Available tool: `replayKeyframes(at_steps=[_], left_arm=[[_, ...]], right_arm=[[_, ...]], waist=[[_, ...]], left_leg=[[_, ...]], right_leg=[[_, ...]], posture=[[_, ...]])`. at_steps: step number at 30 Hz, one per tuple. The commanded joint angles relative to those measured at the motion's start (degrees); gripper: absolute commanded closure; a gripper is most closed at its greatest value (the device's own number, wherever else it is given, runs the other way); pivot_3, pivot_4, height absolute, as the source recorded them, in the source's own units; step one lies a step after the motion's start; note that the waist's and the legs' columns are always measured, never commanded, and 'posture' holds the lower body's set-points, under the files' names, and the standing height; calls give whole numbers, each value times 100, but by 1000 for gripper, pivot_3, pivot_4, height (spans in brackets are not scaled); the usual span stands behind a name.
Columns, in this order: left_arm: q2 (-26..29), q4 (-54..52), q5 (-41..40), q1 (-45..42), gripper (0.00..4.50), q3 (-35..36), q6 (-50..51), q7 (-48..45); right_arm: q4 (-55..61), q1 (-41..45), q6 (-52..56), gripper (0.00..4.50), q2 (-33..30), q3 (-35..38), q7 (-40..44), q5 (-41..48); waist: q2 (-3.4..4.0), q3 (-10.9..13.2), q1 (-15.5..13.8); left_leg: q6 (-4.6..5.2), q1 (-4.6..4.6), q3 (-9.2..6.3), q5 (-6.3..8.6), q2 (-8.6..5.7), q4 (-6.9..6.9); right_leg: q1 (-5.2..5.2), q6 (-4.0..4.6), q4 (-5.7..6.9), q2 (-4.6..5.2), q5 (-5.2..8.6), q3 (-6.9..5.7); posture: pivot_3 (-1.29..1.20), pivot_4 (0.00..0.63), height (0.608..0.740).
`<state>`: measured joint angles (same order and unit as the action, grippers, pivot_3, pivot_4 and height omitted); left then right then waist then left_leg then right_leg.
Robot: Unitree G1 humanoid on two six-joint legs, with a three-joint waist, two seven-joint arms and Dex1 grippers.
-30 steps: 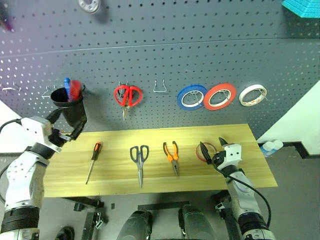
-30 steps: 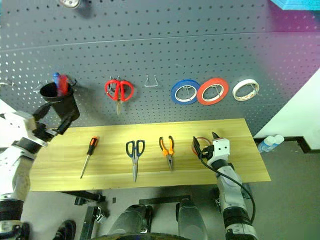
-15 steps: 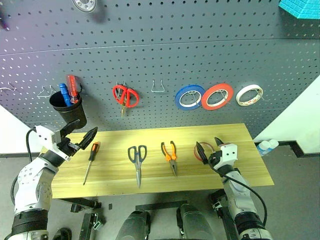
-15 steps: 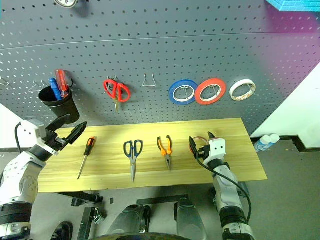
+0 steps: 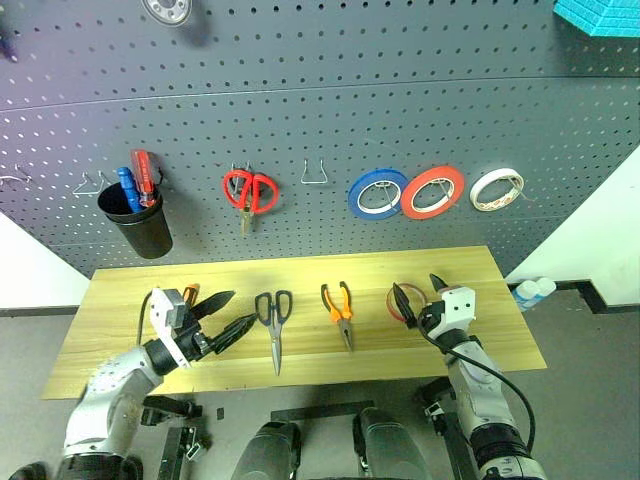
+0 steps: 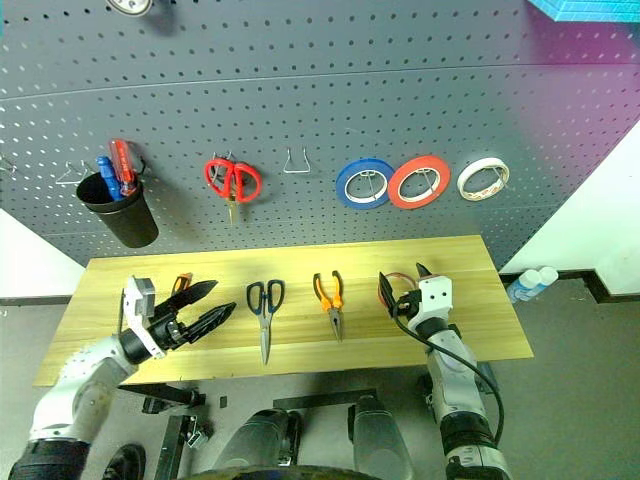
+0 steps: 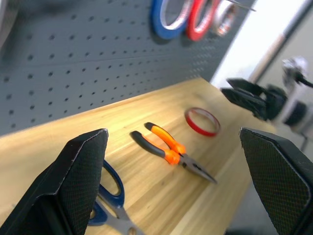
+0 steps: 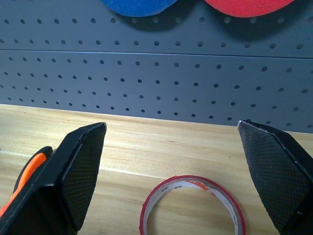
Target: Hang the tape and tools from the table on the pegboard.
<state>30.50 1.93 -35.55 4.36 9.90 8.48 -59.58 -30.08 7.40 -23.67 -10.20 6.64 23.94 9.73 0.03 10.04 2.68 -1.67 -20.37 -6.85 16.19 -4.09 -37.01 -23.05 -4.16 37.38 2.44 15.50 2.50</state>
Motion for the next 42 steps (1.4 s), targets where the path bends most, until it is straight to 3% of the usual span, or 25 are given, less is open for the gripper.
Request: replayKeyframes(at_steps=[1, 9, 21, 31, 37, 42], left_arm=[[198, -113, -12, -2, 17, 75, 54, -305], [243, -445, 350, 181, 17, -291, -286, -748], [-110, -404, 556, -260, 17, -206, -488, -128], [-137, -814, 583, -264, 17, -208, -335, 431], [-157, -1229, 551, -206, 17, -259, -132, 727], [-192, -1469, 560, -109, 17, -298, 33, 884]], right_arm=[[128, 22, -127, 0, -6, 18, 10, 21], [164, 27, -115, 0, 1, 6, 46, 47], [946, -298, 607, 0, -280, -106, 554, 205], [1345, -163, 1343, 0, -860, -320, 893, -44], [1466, -258, 1552, 0, -988, -460, 927, -203], [1378, -309, 1676, 0, -1115, -544, 926, -374]], waist=[[0, 0, -2], [0, 0, -1], [-13, 40, 3], [-51, 322, -8], [-76, 454, -9], [-76, 578, -10]], left_leg=[[0, -1, 5, 0, -1, 0], [4, -6, 13, 3, -3, 6], [8, -8, 14, 5, -2, 5], [13, -23, 14, 8, 0, 7], [12, -109, 14, 8, -1, 1], [13, -121, 17, 8, -1, 3]], right_leg=[[0, 0, -3, 1, 0, 4], [-5, -3, -14, 5, -2, 11], [-5, -3, -16, 6, 0, 14], [-17, -6, -21, 10, 2, 15], [-101, -10, -17, 12, -3, 14], [-115, -10, -17, 17, -4, 14]], posture=[[-64, 133, 740], [-61, 139, 740], [-59, 198, 740], [-45, 271, 740], [-40, 305, 740], [-40, 322, 740]])
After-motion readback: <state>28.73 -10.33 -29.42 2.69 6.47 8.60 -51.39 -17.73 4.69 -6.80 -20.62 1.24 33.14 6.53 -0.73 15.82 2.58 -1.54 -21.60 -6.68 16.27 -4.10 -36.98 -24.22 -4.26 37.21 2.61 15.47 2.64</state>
